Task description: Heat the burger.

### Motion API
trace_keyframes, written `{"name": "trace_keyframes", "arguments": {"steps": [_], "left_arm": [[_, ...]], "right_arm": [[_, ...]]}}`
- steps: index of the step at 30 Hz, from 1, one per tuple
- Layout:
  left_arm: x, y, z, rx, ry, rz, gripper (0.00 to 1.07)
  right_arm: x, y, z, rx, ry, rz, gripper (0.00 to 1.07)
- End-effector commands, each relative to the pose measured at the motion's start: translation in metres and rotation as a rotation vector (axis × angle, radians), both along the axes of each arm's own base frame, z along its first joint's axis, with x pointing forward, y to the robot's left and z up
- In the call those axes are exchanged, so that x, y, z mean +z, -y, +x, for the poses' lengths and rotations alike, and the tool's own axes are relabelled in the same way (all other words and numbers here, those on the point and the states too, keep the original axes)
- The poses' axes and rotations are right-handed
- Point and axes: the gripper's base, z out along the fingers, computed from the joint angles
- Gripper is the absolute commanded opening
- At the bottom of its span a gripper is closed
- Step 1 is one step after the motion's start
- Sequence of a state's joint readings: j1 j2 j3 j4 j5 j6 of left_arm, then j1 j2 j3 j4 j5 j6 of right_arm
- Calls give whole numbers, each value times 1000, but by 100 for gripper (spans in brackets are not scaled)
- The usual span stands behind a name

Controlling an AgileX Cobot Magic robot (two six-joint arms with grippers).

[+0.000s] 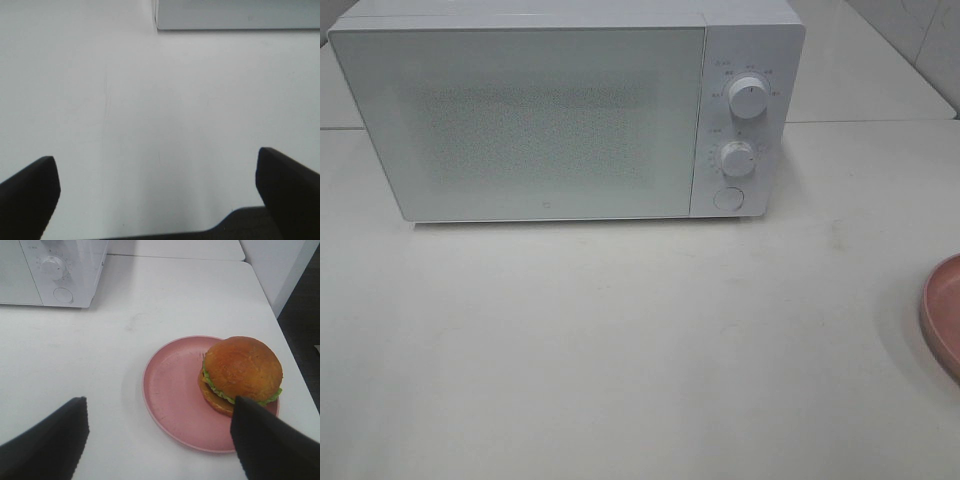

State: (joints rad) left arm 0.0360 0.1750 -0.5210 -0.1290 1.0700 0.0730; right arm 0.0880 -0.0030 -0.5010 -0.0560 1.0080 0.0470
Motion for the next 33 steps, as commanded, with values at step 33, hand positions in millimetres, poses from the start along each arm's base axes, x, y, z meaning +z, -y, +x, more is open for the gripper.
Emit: {"name": "trace_keyframes", "arguments": {"steps": [33], "left_arm": [[-1,2,-32,3,195,-4,100]], "right_arm": [[0,1,-4,-14,43,2,76]]}}
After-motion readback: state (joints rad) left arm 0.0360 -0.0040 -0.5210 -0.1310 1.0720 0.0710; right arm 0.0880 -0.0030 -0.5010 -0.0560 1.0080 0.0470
